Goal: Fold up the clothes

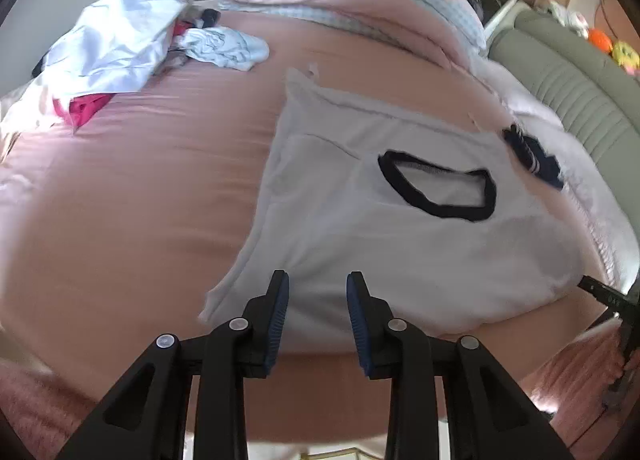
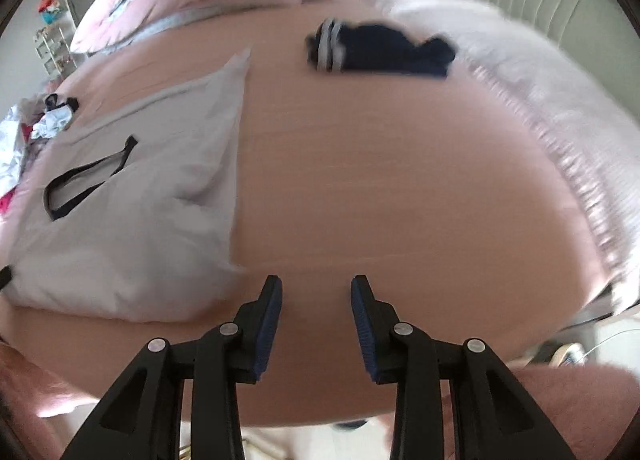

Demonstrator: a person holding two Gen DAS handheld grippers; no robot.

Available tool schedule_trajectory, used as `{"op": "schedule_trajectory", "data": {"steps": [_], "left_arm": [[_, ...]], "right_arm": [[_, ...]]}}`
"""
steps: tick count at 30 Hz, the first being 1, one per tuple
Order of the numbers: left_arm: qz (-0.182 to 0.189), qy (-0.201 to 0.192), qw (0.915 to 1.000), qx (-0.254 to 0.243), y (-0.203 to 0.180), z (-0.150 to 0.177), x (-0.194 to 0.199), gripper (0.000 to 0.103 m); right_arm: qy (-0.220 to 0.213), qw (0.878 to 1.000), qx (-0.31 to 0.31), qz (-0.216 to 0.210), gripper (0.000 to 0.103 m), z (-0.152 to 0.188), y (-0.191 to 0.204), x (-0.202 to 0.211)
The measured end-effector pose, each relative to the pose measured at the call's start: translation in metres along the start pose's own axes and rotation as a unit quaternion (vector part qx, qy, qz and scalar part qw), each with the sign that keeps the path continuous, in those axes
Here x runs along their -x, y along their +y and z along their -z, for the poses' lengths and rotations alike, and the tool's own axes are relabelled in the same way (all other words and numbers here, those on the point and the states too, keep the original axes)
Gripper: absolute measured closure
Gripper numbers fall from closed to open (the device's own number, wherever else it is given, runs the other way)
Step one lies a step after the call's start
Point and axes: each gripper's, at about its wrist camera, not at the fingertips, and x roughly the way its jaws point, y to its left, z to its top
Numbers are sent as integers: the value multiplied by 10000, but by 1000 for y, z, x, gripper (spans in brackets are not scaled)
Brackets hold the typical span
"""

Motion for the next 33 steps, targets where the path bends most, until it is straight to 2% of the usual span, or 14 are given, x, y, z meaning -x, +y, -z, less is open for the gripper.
{"op": "schedule_trajectory", "data": {"steps": [3,5,8,11,14,16,18,21,24,25,28,32,33], "left_arm": [[330,-280,9979,-484,-31,-8,5,76],[450,-265,9970,-576,-43,-11,-3,76],[674,-7,9963,-534,-55,-9,-23,76],[683,237,9958,-569,-60,-2,-37,76],[791,337,9956,-366,-53,2,-35,76],[864,326,9955,-202,-48,1,-29,76],[946,238,9951,-127,-45,0,-23,75],[861,232,9960,-113,-41,1,-19,75],[758,285,9966,-133,-33,0,-10,74],[671,270,9972,-167,-30,-2,-8,74],[513,157,9982,-282,-27,-16,-3,74],[577,185,9971,-470,-33,-40,-14,74],[541,205,9964,-627,-39,-44,-21,74]], "right_arm": [[-389,9975,264,-532,69,2,17,15],[-551,9939,559,-780,69,4,35,21],[-645,9903,872,-871,69,4,58,21],[-369,9936,840,-659,69,3,58,7],[471,9979,443,-87,70,11,35,-23],[503,9980,-53,-388,70,11,17,-17],[355,9984,-288,-323,70,10,6,-6],[-122,9980,-491,-368,70,4,2,11],[-809,9954,-377,-336,67,-8,10,33],[-921,9945,-251,-431,66,-13,18,38],[-618,9956,300,-631,66,-32,43,28],[-133,9921,896,-871,66,-59,75,4],[-137,9913,961,-888,66,-64,81,-2]]}}
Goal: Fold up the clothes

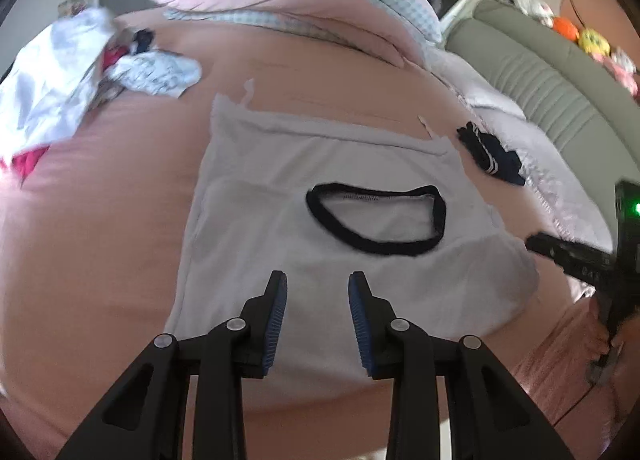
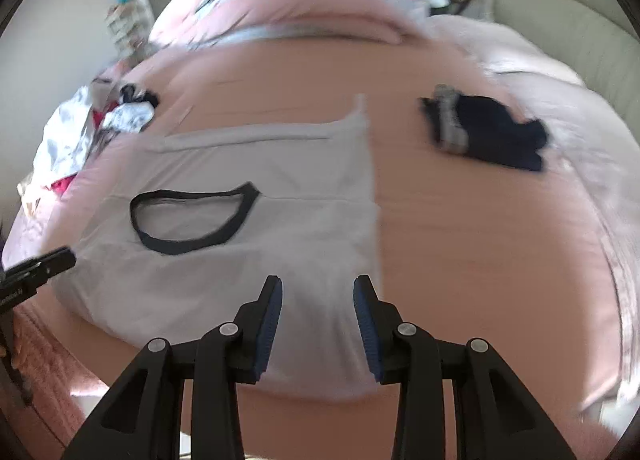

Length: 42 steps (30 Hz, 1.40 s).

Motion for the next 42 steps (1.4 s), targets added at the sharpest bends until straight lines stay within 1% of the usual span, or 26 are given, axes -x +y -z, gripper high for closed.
{"op": "schedule_trajectory", "data": {"steps": [2,5,7,8,10,11,14,15,16,17,18,20,21,23,25,27,28,29,31,33,35,37,41,42], "left_arm": [[-68,102,9996,-263,-6,-8,-13,74],[-330,366,9970,-599,-10,-25,-35,74],[-330,561,9955,-694,-6,-37,-50,74],[-243,682,9947,-734,-4,-41,-57,74],[-126,934,9916,-881,-2,-46,-74,74],[-161,1005,9902,-954,-2,-46,-82,74],[-281,955,9896,-1042,1,-46,-100,74],[-287,734,9922,-964,4,-48,-101,74],[-396,498,9943,-858,8,-50,-100,74],[-518,325,9957,-703,13,-52,-102,74],[-449,210,9977,-453,21,-53,-103,74],[-90,-76,9998,130,36,-53,-96,74],[-25,-209,9994,288,41,-52,-89,74],[-60,-450,9978,474,47,-52,-70,74],[-150,-269,9990,311,48,-54,-60,74],[-421,268,9987,-62,47,-53,-62,74],[-530,547,9970,-166,47,-51,-66,74],[-604,738,9952,-206,50,-48,-70,74],[-590,948,9934,-273,53,-45,-76,74],[-618,951,9928,-390,51,-45,-79,74],[-522,936,9935,-394,50,-48,-80,74],[-468,919,9940,-368,51,-51,-82,74],[-510,968,9933,-360,55,-53,-84,74],[-491,1016,9931,-318,58,-54,-84,74]], "right_arm": [[-1,9999,112,57,66,-6,6,-16],[263,9993,269,40,66,-14,18,-38],[234,9981,548,128,66,-24,28,-43],[231,9970,713,212,66,-31,34,-48],[323,9958,831,197,66,-39,40,-61],[372,9953,877,175,66,-43,43,-68],[576,9955,743,-121,66,-40,46,-98],[628,9958,661,-121,66,-35,43,-107],[510,9968,586,-184,66,-29,39,-111],[254,9979,536,-243,66,-24,35,-107],[127,9985,479,-244,66,-21,32,-105],[-48,9995,269,-177,64,-16,26,-103],[-123,9996,173,-185,65,-15,23,-102],[-209,9994,-147,-229,64,-17,14,-97],[-241,9980,-506,-302,64,-20,5,-91],[-78,9979,-548,-345,64,-25,3,-85],[50,9987,-378,-341,64,-27,9,-84],[168,9991,-202,-339,64,-30,17,-82],[272,9987,237,-360,64,-38,39,-80],[363,9959,705,-445,64,-49,71,-84],[441,9922,1061,-492,64,-60,103,-95],[477,9901,1237,-464,64,-66,127,-106],[501,9867,1325,-798,64,-67,171,-117],[524,9864,1337,-803,64,-67,176,-120]]}}
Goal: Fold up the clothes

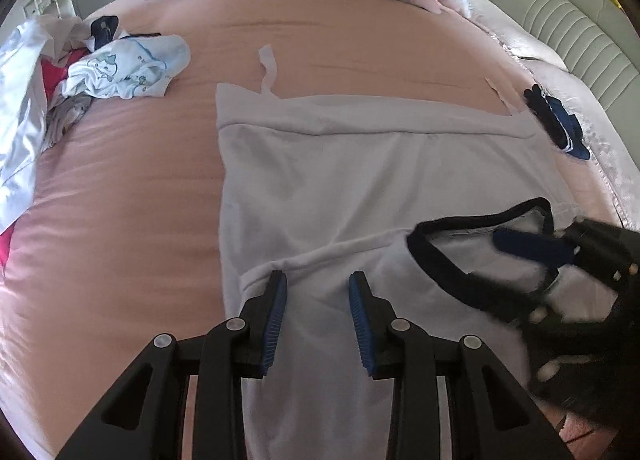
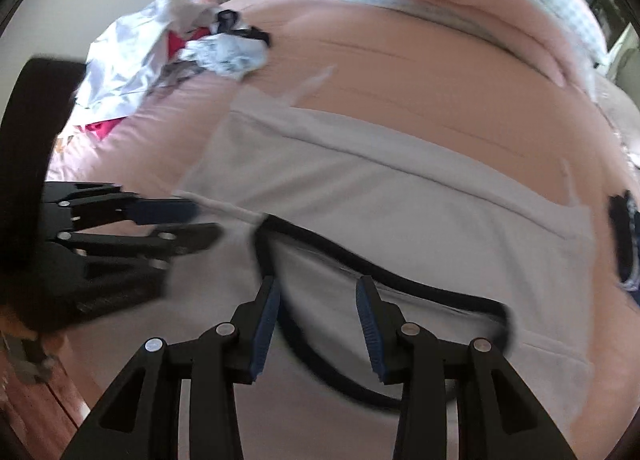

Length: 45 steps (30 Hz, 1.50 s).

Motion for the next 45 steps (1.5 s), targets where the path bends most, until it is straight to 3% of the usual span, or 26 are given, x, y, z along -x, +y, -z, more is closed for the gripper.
{"op": "schedule_trajectory", "data": {"steps": [11,14,17,19,22,24,29,31,34,37,40,43,45], "left_arm": [[143,-103,9992,352,7,-7,-3,74],[204,-284,9977,572,13,-9,-4,74],[301,-428,9937,993,24,-8,1,74],[390,-505,9902,1239,29,-9,7,74],[618,-750,9904,988,17,-7,21,74],[717,-683,9934,587,-1,-4,24,74],[22,78,9997,-229,-45,15,9,74],[-132,77,9991,-388,-52,19,4,73],[-264,-138,9977,-613,-59,5,-7,65],[-146,-311,9992,-211,-42,-13,-15,62],[136,-463,9985,244,-29,-18,-4,61],[160,-604,9979,179,-32,-11,9,61],[100,-642,9978,105,-41,-3,12,61]], "right_arm": [[250,9992,194,251,64,-23,18,-41],[150,9995,-68,268,64,-23,6,-38],[67,9970,-528,562,64,-24,-20,-34],[81,9949,-956,313,64,-19,-42,-24],[-55,9947,-997,229,64,-5,-50,3],[-148,9957,-839,357,64,7,-48,21],[68,9896,-674,1273,64,39,-63,42],[203,9821,-713,1734,64,50,-77,43],[459,9777,-982,1800,64,63,-101,32],[273,9793,-1242,1574,61,67,-118,22],[42,9747,-1528,1629,60,58,-129,31],[-175,9736,-1790,1404,60,60,-132,58],[47,9748,-1560,1591,60,65,-121,63]]}}
